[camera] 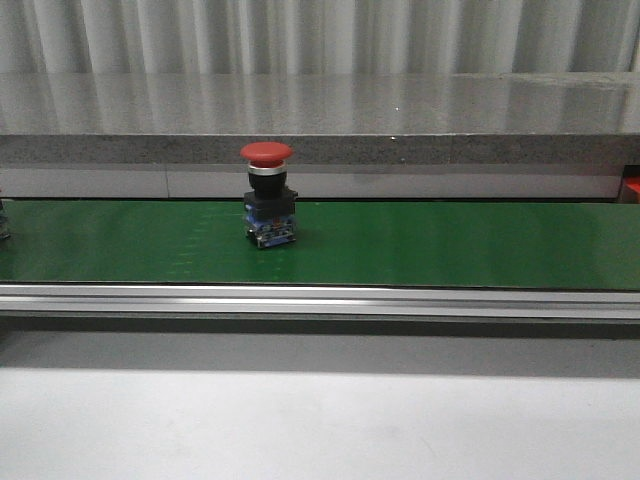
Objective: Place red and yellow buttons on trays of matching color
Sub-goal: 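Lower the right gripper onto the red button on the belt and grasp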
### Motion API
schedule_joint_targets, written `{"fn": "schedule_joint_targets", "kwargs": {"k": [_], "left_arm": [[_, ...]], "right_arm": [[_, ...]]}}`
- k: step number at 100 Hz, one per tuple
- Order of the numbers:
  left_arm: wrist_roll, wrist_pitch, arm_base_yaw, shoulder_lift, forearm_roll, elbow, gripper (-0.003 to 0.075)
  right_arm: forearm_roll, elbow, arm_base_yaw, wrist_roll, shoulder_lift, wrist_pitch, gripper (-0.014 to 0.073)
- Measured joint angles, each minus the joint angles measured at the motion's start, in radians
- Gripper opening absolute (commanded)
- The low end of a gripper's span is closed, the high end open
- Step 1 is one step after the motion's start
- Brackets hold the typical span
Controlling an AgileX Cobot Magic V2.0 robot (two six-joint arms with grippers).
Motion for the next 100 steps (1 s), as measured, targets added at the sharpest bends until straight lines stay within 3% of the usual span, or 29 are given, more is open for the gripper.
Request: {"fn": "schedule_joint_targets", "kwargs": {"k": [18, 43, 65, 72, 79, 91, 96, 100], "left_arm": [[0.001, -0.04, -0.03, -0.179, -0.055, 0.176, 0.0388], [0.001, -0.081, -0.032, -0.355, -0.103, 0.341, -0.0023], [0.002, -0.093, -0.032, -0.383, -0.116, 0.368, -0.002], [0.002, -0.095, -0.032, -0.385, -0.118, 0.371, -0.002], [0.002, -0.097, -0.032, -0.384, -0.118, 0.372, -0.002], [0.002, -0.097, -0.032, -0.384, -0.118, 0.372, -0.002], [0.002, -0.097, -0.032, -0.384, -0.118, 0.372, -0.002], [0.002, -0.097, -0.032, -0.384, -0.118, 0.372, -0.002]], "right_arm": [[0.0, 0.0, 0.0, 0.0, 0.0, 0.0, -0.0068], [0.0, 0.0, 0.0, 0.0, 0.0, 0.0, -0.0068], [0.0, 0.0, 0.0, 0.0, 0.0, -0.021, -0.0046], [0.0, 0.0, 0.0, 0.0, 0.0, -0.021, 0.0036], [0.0, 0.0, 0.0, 0.0, 0.0, -0.012, 0.0183], [0.0, 0.0, 0.0, 0.0, 0.0, -0.006, 0.0542], [0.0, 0.0, 0.0, 0.0, 0.0, -0.004, 0.065], [0.0, 0.0, 0.0, 0.0, 0.0, -0.004, 0.0661]]}}
